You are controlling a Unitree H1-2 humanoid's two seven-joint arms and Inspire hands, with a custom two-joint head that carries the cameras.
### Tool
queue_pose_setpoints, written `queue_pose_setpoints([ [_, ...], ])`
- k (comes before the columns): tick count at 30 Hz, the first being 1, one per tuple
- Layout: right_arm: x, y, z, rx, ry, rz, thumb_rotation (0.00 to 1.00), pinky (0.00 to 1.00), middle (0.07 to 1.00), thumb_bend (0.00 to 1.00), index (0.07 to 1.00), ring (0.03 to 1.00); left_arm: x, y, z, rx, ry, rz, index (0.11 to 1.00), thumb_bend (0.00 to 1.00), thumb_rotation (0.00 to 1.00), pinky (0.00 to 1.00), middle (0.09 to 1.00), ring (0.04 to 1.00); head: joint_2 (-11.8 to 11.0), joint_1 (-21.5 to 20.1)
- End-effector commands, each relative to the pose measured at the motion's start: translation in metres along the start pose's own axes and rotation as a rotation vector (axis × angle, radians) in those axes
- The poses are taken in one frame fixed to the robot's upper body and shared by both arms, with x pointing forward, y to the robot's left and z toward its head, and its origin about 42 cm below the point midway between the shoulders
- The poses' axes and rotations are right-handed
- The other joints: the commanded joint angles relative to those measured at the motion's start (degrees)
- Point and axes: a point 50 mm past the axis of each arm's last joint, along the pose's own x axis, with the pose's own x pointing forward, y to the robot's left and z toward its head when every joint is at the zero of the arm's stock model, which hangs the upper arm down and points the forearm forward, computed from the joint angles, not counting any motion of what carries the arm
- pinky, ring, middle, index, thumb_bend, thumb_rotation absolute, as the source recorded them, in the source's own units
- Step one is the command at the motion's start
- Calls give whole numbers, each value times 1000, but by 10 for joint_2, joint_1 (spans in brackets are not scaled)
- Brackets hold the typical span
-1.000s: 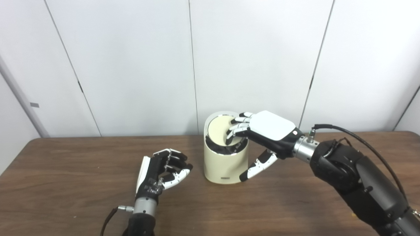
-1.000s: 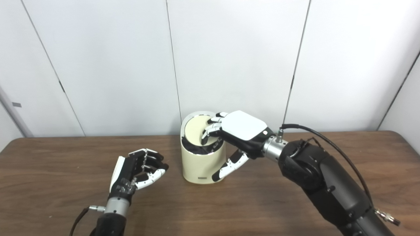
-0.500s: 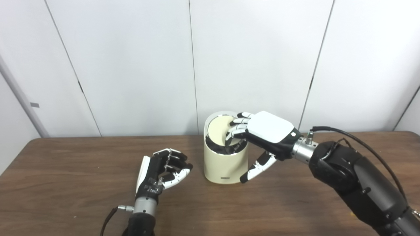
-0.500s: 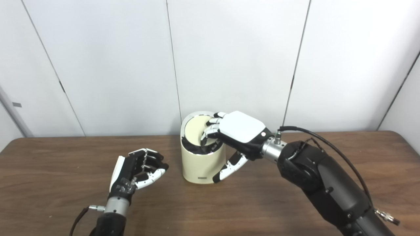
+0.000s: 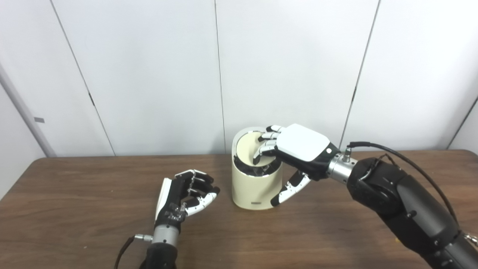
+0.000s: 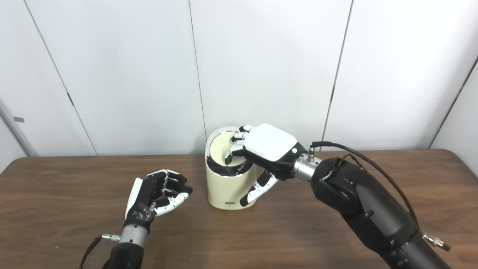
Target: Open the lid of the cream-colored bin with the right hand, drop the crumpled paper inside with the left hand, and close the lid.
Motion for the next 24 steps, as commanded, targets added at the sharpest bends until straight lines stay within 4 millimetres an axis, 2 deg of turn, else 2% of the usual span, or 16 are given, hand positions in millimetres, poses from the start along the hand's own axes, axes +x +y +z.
queue_pose_setpoints([
  [1, -6, 7, -7, 38, 21, 60, 540, 953, 731, 700, 694, 886, 12, 3, 20, -10, -97, 9, 505, 517, 0, 451, 490, 551, 0, -1],
  [3, -9, -2, -11, 78, 42, 11, 484, 908, 726, 698, 691, 864, 12, 3, 21, -15, -92, 9, 505, 517, 0, 455, 491, 553, 0, -1],
  [6, -16, -16, -18, 163, 76, -71, 468, 888, 726, 688, 691, 863, 12, 3, 22, -9, -96, 8, 506, 517, 0, 456, 491, 554, -1, 0],
  [8, -21, -24, -23, 227, 116, -114, 484, 871, 732, 679, 701, 870, 12, 3, 22, -8, -98, 8, 509, 517, 0, 452, 488, 549, -1, -1],
  [11, -29, -33, -32, 343, 176, -182, 531, 771, 762, 662, 730, 871, 12, 3, 22, -11, -97, 8, 508, 517, 0, 450, 489, 547, -1, 0],
  [14, -36, -38, -40, 475, 238, -275, 547, 709, 795, 666, 763, 825, 13, 5, 23, -8, -99, 8, 506, 517, 0, 451, 490, 550, -1, 0],
  [17, -44, -36, -47, 567, 288, -332, 575, 732, 805, 658, 799, 826, 13, 6, 23, -3, -100, 9, 503, 517, 0, 449, 492, 553, 0, -4],
  [21, -57, -25, -51, 671, 331, -407, 547, 836, 818, 647, 835, 864, 14, 6, 24, -8, -101, 8, 501, 517, 0, 461, 494, 560, 0, -4],
  [24, -64, -12, -54, 721, 351, -457, 538, 825, 821, 631, 846, 849, 14, 6, 24, -8, -101, 8, 502, 517, 0, 451, 493, 553, 0, -5],
])
